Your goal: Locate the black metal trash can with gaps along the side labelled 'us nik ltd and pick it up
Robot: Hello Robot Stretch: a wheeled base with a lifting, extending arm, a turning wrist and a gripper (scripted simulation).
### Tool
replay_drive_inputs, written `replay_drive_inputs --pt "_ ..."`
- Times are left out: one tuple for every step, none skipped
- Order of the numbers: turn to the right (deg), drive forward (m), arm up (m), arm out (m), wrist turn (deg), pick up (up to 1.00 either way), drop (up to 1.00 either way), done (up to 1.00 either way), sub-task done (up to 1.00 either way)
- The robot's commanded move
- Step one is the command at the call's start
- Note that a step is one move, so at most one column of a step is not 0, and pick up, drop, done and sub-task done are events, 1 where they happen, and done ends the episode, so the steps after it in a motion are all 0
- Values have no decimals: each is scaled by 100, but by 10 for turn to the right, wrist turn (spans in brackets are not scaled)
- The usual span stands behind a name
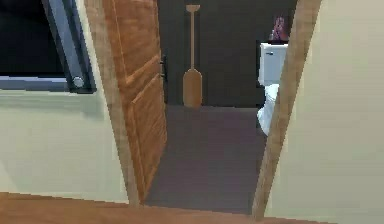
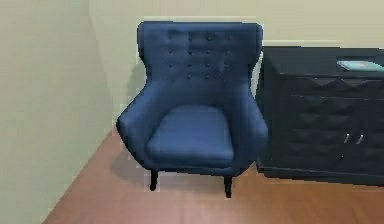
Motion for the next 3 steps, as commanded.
replay_drive_inputs --pt "0 100 0 0 0 0 0 0 0" --pt "30 0 0 0 0 0 0 0 0" --pt "0 100 0 0 0 0 0 0 0"
